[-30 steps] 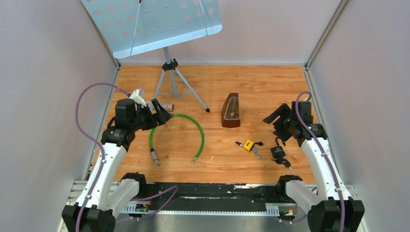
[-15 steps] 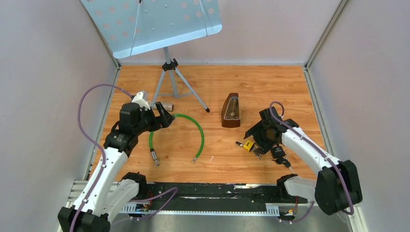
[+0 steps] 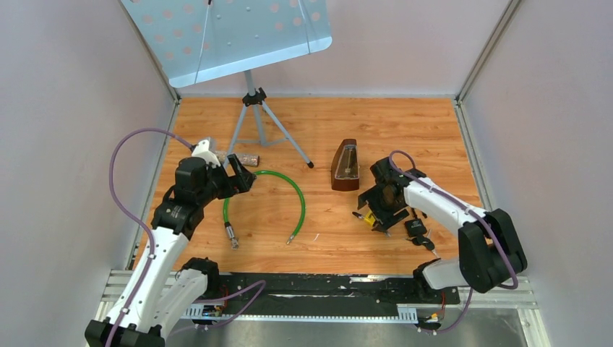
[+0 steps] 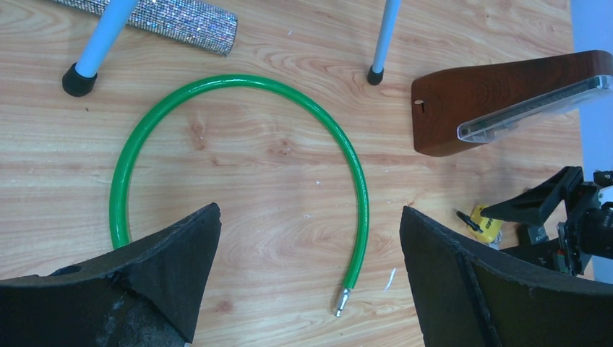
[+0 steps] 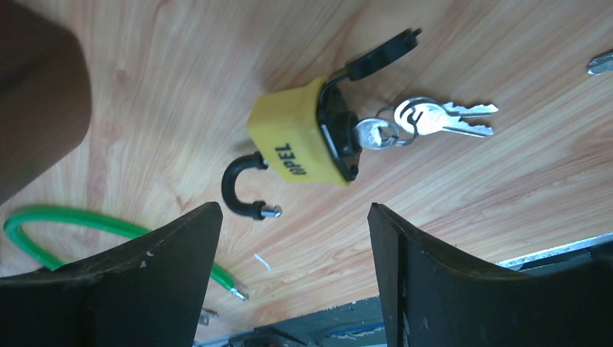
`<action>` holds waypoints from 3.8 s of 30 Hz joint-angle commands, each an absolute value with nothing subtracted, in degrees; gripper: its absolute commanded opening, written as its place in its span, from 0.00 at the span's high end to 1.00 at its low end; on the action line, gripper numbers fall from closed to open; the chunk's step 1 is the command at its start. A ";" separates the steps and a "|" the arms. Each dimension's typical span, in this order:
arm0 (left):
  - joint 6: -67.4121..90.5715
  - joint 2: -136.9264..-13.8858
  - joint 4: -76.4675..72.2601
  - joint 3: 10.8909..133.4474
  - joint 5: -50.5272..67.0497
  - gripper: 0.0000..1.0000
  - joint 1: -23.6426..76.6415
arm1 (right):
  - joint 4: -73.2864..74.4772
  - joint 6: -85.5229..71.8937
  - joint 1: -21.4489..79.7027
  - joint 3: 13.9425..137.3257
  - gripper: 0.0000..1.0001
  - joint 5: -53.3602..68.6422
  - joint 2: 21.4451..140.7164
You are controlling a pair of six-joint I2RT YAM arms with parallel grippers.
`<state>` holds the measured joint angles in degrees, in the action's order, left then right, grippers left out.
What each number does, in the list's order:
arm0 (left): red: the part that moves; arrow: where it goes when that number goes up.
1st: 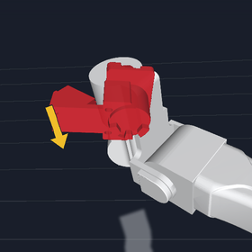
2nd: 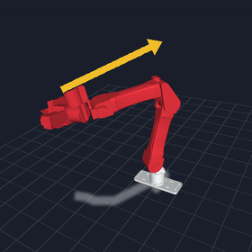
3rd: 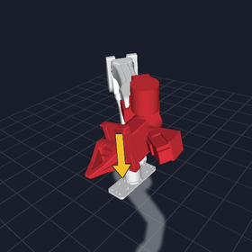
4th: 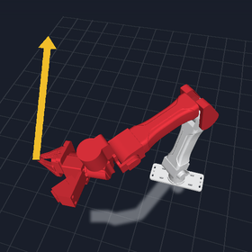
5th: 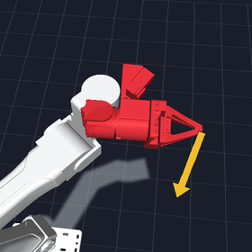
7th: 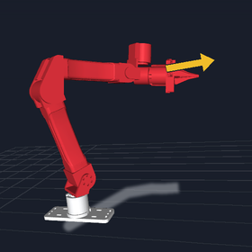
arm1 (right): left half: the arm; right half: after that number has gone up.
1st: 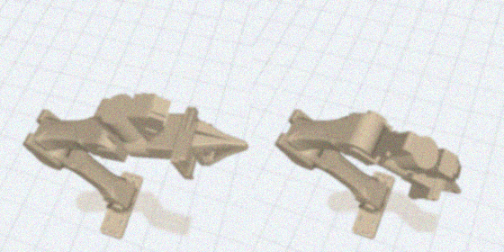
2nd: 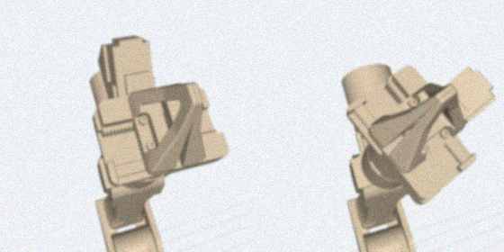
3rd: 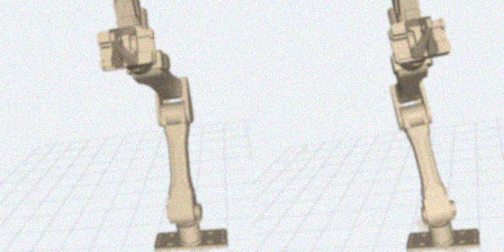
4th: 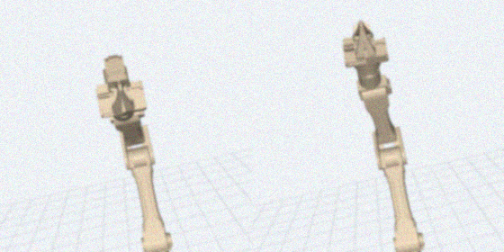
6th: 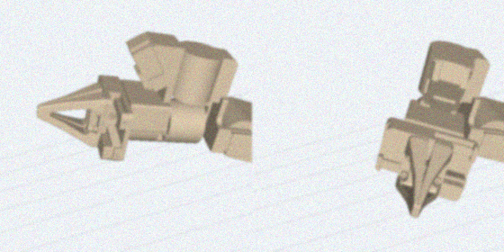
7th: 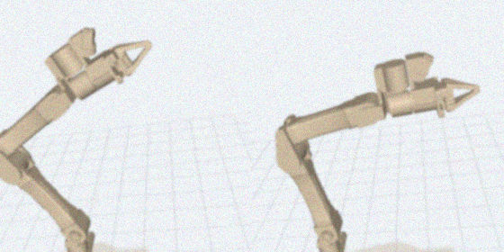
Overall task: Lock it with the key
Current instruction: Pick up the lock from the center of the board, then lock the lock.
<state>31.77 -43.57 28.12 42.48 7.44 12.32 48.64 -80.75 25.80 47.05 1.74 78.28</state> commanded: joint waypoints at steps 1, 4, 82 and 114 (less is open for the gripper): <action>30.92 -42.64 28.39 42.92 5.88 0.00 12.51 | 51.73 -85.63 26.60 49.83 0.25 -2.63 80.99; 30.83 -42.41 28.89 42.75 5.58 0.00 12.54 | 51.49 -86.15 26.72 49.83 0.25 -4.52 82.70; 43.30 -47.27 -18.92 23.03 -19.60 0.36 55.46 | -2.29 -121.98 51.08 44.71 0.74 3.86 69.11; 41.35 -52.52 -30.11 23.20 -17.49 0.41 55.45 | -5.39 -120.75 51.88 45.78 0.73 6.28 69.07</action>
<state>41.87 -50.61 -26.85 19.99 -16.60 55.16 1.87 -117.91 50.87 42.74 4.95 69.67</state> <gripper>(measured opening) 0.597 0.420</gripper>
